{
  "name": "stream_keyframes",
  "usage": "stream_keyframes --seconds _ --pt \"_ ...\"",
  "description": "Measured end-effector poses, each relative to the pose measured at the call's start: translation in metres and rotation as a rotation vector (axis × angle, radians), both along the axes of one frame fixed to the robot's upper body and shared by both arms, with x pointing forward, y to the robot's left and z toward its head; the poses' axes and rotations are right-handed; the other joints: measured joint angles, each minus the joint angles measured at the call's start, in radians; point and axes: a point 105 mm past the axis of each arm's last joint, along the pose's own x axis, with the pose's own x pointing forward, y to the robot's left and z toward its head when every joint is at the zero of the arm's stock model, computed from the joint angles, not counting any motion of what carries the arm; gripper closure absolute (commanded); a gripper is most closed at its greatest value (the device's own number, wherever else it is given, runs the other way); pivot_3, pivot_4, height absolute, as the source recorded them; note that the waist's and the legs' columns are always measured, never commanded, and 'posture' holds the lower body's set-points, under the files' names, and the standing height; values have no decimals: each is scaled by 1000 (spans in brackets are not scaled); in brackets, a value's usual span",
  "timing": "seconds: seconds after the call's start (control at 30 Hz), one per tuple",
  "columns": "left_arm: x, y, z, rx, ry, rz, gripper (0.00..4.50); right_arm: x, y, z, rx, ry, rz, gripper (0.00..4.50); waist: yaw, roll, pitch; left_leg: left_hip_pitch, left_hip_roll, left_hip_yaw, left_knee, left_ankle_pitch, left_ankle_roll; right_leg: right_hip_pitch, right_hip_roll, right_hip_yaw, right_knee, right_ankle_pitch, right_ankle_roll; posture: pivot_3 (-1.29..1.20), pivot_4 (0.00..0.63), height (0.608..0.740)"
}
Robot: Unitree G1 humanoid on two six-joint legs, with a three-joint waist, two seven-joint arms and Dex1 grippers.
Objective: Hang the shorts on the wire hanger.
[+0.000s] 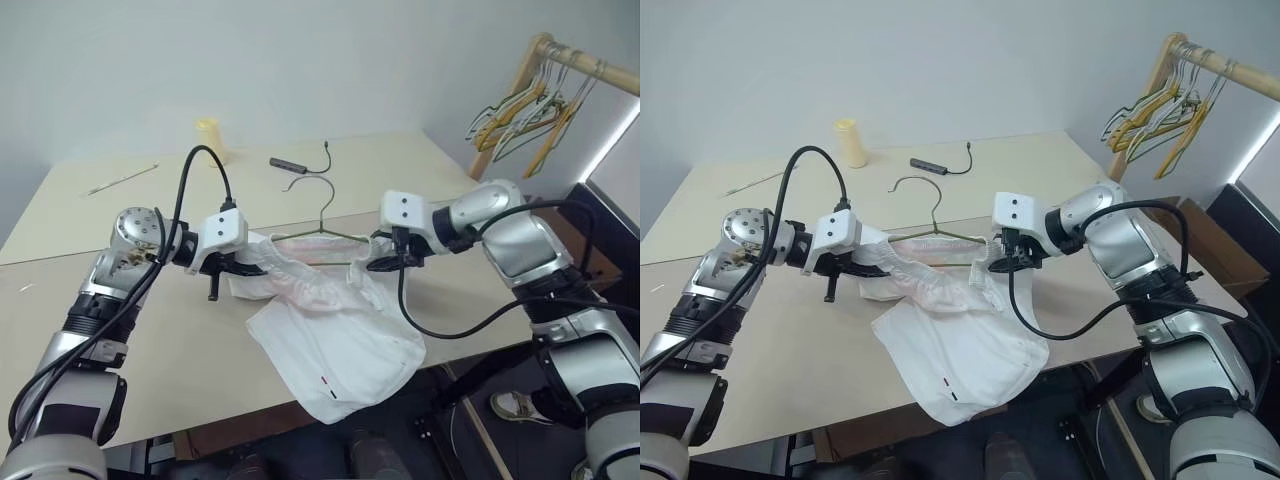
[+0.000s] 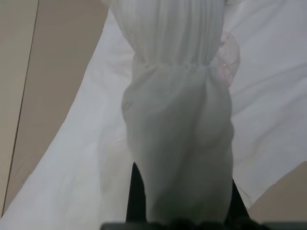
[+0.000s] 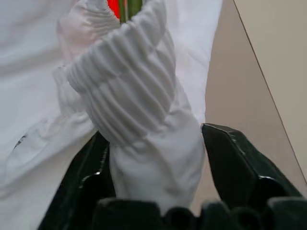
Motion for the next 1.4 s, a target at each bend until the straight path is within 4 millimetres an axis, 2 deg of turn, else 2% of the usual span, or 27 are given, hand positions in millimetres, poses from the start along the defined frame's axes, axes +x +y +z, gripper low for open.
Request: stream_keyframes --seconds 0.07,0.2,0.47,0.5,0.57,0.7,0.9,0.93,1.03,1.1,1.23,1.3,1.4 --pt "0 0 0 1 1 -6 4500 -3 0 -4 -23 19 23 3029 0 0 0 0 0 0 0 0 0 0 0 0 0 0 0 -177 0 740" --pt "2 -3 4 -5 -1 -16 4500 -9 1 -11 -59 55 66 4399 -1 0 0 0 0 0 0 0 0 0 0 0 1 0 0 -186 0 740" --pt "3 -5 1 -10 1 -39 4500 -9 -1 -12 -76 61 68 4459 -4 0 0 0 0 0 0 0 0 0 0 0 0 0 0 -189 0 740" --pt "3 -5 2 -11 3 -42 3937 -9 -1 -12 -78 61 66 4500 -3 0 0 0 0 0 0 0 0 0 0 0 0 0 0 -189 0 740" --pt "2 -11 6 -32 1 -66 3463 -9 -1 -13 -77 73 60 4500 -3 0 0 0 0 0 0 0 0 0 0 0 0 0 0 -190 0 740" --pt "1 -12 20 -96 -12 -93 2190 -13 -3 -15 -63 139 46 4500 -3 0 0 0 0 0 0 0 0 0 0 0 0 0 0 -190 0 740" --pt "7 7 19 -94 -15 -18 214 -20 -24 -18 -20 245 -43 4500 -2 0 0 0 0 0 0 0 0 0 0 0 0 0 0 -195 0 740" --pt "9 11 20 -98 -21 3 31 -20 -28 -18 -16 259 -66 4500 -2 0 0 0 0 0 0 0 0 0 0 0 0 0 0 -197 0 740" --pt "15 20 26 -127 -62 74 31 -25 -42 -16 36 312 -143 4500 0 0 0 0 0 -1 0 0 0 0 -1 0 0 0 0 -203 0 740" --pt "27 29 35 -192 -131 189 31 -29 -58 -15 98 363 -234 4500 3 0 0 0 0 -3 0 0 0 0 -1 -1 0 0 0 -211 0 740" --pt "44 28 77 -460 -235 348 31 -36 -95 -14 218 424 -482 4500 12 0 0 -1 -1 -4 1 0 0 0 -3 -2 0 0 0 -232 6 740" --pt "41 18 103 -614 -252 354 31 -40 -113 -15 278 452 -618 4500 13 0 0 -1 -1 -4 0 0 0 0 -3 -2 0 0 0 -249 14 740" --pt "25 0 135 -800 -233 307 31 -50 -143 -19 360 490 -852 4500 10 0 0 -1 -1 -5 0 0 0 0 -3 -1 0 0 0 -282 25 740"
